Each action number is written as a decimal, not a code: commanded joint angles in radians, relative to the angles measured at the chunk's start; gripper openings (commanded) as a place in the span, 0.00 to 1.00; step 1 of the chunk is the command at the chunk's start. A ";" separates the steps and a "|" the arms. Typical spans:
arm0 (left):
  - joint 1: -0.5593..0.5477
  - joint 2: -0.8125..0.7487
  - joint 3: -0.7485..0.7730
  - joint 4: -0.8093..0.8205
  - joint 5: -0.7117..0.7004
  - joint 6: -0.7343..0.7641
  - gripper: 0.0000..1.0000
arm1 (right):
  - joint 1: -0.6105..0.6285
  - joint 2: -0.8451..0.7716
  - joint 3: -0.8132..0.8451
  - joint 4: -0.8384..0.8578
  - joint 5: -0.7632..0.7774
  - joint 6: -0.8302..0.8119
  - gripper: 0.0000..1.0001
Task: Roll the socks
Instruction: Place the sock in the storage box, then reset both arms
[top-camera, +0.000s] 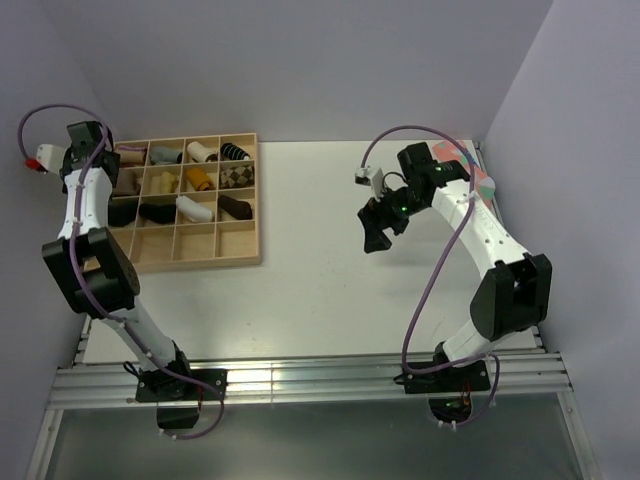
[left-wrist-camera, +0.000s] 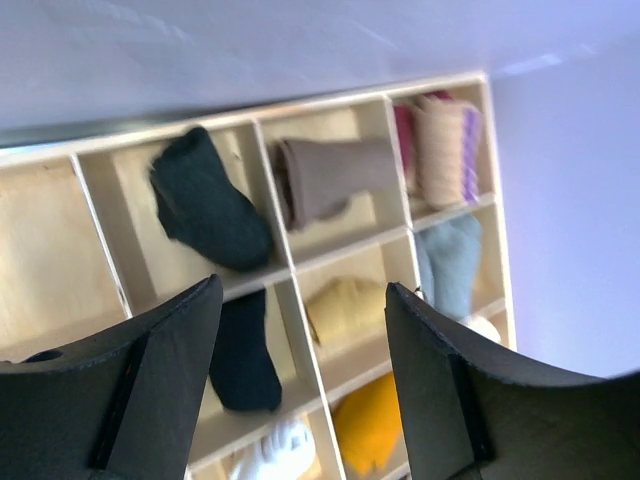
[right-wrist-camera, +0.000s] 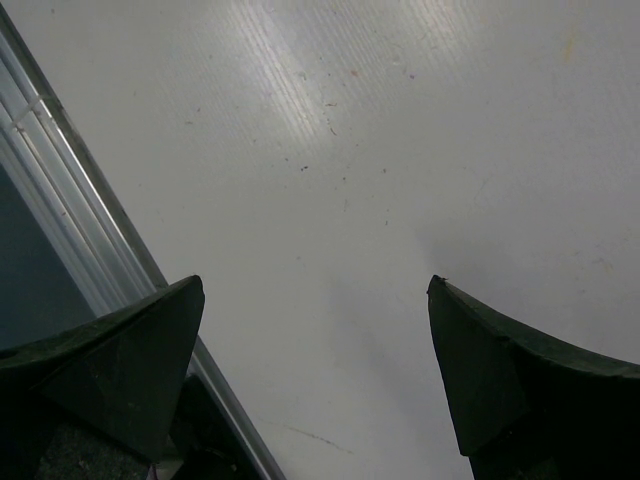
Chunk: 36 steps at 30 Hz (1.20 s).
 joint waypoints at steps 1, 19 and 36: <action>-0.054 -0.138 -0.047 0.068 -0.012 0.071 0.71 | -0.013 -0.077 0.022 0.032 0.000 0.035 1.00; -0.856 -0.727 -0.553 0.304 0.020 0.367 0.72 | -0.341 -0.287 -0.142 0.250 -0.072 0.228 1.00; -1.301 -0.616 -0.615 0.471 -0.052 0.389 0.72 | -0.605 -0.434 -0.376 0.484 -0.134 0.325 1.00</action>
